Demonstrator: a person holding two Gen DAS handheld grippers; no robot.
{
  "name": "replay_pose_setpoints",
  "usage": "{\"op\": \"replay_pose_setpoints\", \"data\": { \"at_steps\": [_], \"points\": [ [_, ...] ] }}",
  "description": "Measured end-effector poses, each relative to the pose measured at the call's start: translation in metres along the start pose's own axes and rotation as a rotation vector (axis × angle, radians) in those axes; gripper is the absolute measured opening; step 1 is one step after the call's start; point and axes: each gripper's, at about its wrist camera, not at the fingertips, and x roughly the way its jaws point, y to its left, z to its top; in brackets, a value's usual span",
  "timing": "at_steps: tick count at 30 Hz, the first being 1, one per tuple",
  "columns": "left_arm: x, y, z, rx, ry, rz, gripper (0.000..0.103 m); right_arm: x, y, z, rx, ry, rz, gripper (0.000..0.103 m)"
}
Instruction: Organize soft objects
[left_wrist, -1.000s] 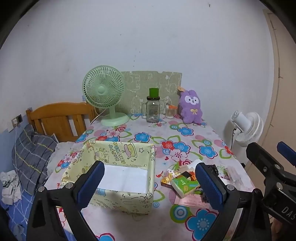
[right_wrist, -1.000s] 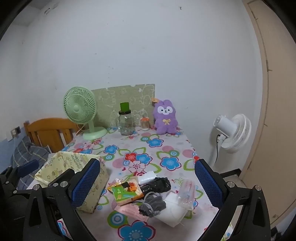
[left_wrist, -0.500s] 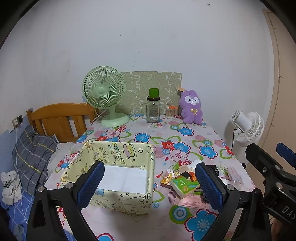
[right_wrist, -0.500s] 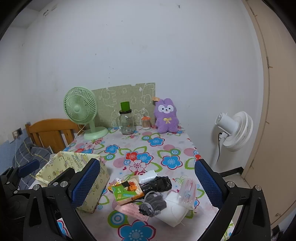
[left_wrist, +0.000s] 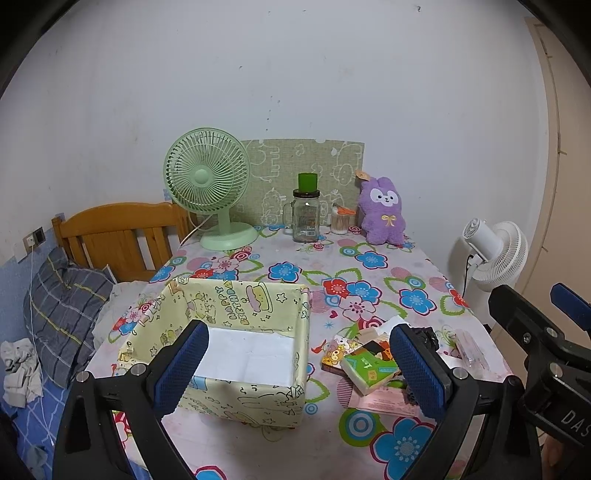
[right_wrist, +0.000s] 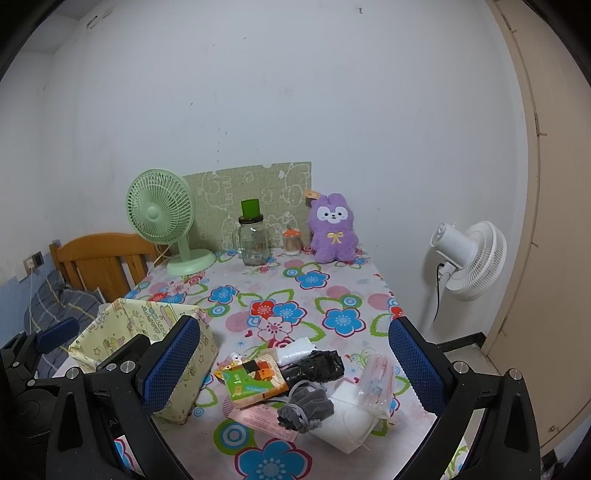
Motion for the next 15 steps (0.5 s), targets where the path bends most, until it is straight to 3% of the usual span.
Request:
{"op": "replay_pose_setpoints", "data": {
  "at_steps": [15],
  "points": [
    [0.0023,0.0027,0.0008,-0.005,-0.003,0.002,0.099,0.0016,0.0023,0.0008,-0.001,0.001,0.005,0.103]
  ]
}}
